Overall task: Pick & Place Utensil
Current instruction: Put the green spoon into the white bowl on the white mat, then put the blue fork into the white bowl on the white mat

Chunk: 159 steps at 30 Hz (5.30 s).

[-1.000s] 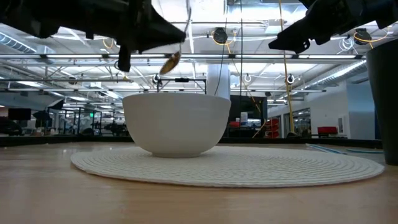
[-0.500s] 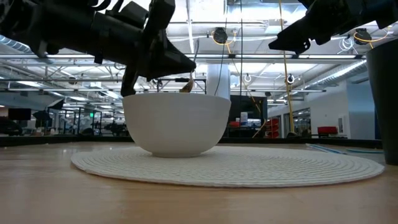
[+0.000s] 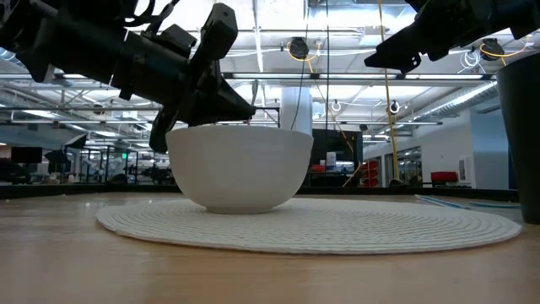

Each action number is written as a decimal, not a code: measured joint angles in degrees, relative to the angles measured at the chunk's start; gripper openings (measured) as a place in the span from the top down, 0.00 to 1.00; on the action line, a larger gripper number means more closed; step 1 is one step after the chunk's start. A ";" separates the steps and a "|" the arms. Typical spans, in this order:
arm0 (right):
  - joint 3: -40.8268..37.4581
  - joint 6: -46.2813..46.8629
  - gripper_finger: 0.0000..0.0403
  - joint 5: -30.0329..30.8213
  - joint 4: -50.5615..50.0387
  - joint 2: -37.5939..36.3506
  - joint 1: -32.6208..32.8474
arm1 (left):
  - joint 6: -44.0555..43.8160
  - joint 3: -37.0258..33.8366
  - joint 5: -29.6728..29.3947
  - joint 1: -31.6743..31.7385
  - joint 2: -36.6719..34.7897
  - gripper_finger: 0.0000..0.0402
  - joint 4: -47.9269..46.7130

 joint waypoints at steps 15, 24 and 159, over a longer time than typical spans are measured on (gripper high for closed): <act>0.00 -0.06 0.41 0.02 0.02 0.00 0.00 | -0.36 0.00 0.91 0.10 0.00 0.97 -6.68; 0.00 0.55 0.41 0.04 0.02 0.00 0.00 | -2.23 -0.02 0.58 0.17 0.00 0.94 -9.99; -3.35 52.16 0.52 -8.63 -53.54 22.91 13.05 | 30.51 -0.26 -2.30 4.39 -44.49 0.78 -67.61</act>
